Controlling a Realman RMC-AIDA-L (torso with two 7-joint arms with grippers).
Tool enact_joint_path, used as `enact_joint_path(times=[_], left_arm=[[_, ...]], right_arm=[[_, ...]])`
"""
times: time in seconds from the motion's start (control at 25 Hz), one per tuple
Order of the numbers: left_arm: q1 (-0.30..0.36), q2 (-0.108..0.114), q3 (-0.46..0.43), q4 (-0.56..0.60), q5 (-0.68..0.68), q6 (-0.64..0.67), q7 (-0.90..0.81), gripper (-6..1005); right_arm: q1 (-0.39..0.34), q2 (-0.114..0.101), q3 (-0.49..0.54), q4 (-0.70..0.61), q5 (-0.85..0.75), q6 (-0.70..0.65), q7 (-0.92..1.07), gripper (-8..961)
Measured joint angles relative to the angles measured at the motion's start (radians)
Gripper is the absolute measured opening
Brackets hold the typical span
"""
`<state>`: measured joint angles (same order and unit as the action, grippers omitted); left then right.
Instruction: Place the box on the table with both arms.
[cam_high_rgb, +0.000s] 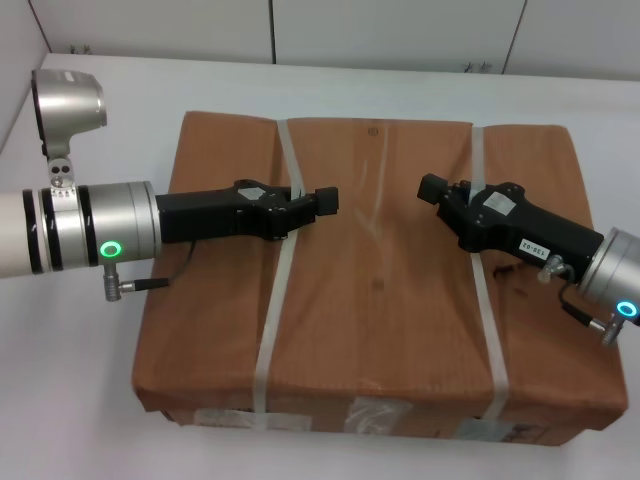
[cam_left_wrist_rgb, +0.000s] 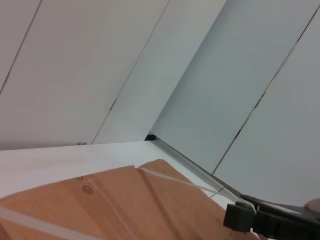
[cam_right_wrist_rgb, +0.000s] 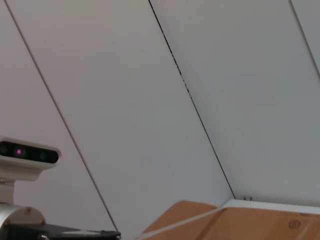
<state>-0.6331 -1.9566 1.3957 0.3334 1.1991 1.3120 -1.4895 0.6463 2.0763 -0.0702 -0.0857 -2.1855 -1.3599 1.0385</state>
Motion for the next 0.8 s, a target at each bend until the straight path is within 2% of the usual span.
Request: enact_joint_path(times=[0.8], left_arm=[[0.0,0.001,-0.004,0.0,-0.002,-0.002,0.006,54]], right_arm=[[0.008,0.001,-0.005,0.002,-0.005,0.004,0.002,45]])
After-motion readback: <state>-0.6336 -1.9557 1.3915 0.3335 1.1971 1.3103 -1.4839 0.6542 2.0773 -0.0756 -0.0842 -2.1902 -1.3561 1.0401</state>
